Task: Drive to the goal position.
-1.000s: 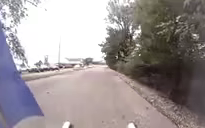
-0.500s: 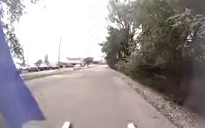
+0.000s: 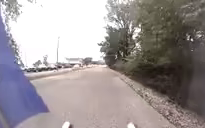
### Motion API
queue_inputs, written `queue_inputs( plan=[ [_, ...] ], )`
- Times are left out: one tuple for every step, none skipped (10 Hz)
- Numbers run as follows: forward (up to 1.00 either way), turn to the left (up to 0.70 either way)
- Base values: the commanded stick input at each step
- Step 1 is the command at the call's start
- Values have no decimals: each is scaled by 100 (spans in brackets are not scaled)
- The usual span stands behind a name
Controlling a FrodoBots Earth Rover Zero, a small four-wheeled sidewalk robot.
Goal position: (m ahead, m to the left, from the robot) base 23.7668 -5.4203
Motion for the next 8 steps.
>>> queue_inputs(
  plan=[
    [45, 0],
    [45, 0],
    [45, 0],
    [45, 0],
    [45, 0],
    [45, 0],
    [45, 0],
    [45, 0]
  ],
)
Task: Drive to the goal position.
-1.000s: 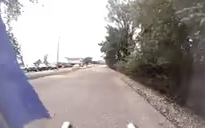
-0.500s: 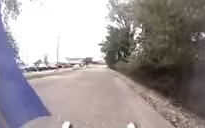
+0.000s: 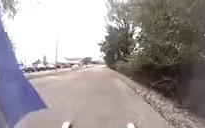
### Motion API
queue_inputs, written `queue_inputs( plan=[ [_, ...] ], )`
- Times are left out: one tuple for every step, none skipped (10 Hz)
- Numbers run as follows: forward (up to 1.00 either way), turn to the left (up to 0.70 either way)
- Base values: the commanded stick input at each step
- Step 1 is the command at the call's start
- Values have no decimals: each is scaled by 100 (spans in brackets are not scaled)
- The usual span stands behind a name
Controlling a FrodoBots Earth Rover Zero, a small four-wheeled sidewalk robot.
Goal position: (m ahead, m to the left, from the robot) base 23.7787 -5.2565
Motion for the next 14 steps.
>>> queue_inputs(
  plan=[
    [45, 0],
    [45, 0],
    [45, 0],
    [45, 0],
    [45, 0],
    [45, 0],
    [45, 0],
    [45, 0],
    [45, 0],
    [45, 0],
    [45, 0],
    [45, 0],
    [45, 0],
    [45, 0]
  ],
)
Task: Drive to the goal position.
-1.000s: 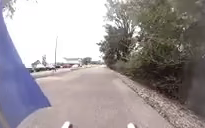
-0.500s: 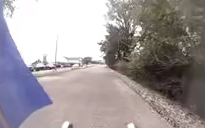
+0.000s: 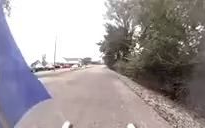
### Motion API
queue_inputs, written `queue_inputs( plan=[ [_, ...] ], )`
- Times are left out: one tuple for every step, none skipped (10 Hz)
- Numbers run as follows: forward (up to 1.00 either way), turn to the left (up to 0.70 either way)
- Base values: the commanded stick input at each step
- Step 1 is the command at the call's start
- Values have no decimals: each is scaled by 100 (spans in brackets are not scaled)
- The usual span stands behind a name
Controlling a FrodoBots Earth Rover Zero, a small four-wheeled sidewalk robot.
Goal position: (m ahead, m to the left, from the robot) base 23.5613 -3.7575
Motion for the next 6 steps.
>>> queue_inputs(
  plan=[
    [45, 0],
    [45, 0],
    [45, 0],
    [45, 0],
    [45, 0],
    [45, 0]
  ],
)
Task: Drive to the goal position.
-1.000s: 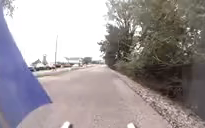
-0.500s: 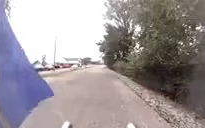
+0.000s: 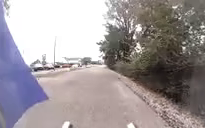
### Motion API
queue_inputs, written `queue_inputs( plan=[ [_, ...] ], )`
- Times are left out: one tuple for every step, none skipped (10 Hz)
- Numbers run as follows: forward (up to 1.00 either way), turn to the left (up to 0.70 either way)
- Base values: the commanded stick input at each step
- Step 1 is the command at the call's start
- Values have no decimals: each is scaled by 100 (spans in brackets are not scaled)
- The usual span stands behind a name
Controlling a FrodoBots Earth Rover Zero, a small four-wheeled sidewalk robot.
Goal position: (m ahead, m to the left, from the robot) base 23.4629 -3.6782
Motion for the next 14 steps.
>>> queue_inputs(
  plan=[
    [45, 0],
    [45, 0],
    [45, 0],
    [45, 0],
    [45, 0],
    [45, 0],
    [45, 0],
    [45, 0],
    [45, 0],
    [45, 0],
    [45, 0],
    [45, 0],
    [45, 0],
    [45, 0]
  ],
)
